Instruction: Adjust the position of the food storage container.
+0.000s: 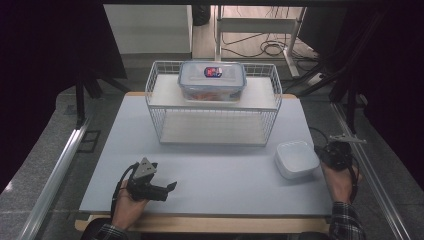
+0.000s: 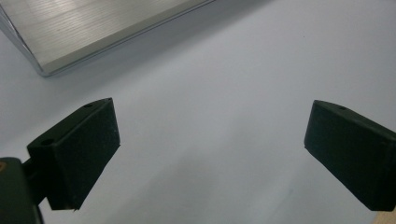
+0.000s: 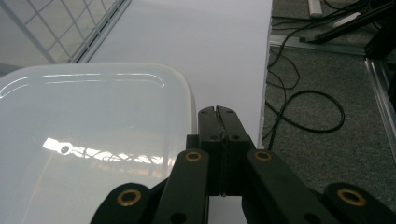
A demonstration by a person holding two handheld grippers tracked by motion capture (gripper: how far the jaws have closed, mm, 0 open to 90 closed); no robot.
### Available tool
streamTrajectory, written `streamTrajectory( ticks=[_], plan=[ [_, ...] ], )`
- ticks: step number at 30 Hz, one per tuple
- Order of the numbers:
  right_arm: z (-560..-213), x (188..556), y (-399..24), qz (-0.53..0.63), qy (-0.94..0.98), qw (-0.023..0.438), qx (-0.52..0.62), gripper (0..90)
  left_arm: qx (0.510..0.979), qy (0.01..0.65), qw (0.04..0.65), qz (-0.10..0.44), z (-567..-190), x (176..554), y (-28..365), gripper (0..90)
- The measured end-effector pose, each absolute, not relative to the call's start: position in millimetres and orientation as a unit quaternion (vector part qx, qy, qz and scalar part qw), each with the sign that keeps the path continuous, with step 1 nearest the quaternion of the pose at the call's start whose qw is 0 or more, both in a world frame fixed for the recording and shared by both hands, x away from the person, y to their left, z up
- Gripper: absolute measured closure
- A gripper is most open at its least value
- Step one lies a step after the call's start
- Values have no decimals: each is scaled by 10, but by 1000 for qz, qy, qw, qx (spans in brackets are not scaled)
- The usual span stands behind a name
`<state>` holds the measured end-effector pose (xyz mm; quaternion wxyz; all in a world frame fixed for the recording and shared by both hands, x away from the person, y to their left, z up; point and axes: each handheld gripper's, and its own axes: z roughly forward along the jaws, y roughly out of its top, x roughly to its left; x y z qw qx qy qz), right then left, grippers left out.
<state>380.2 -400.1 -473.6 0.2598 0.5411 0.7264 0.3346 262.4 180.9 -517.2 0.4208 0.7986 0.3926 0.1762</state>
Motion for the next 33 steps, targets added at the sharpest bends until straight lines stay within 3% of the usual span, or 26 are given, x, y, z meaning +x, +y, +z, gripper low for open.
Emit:
streamTrajectory(
  ticks=[33],
  plan=[
    [-4779, 3446, -3013, 362, 796, 147, 462, 891, 804, 389, 415, 172, -5180, 2622, 1789, 32]
  ],
)
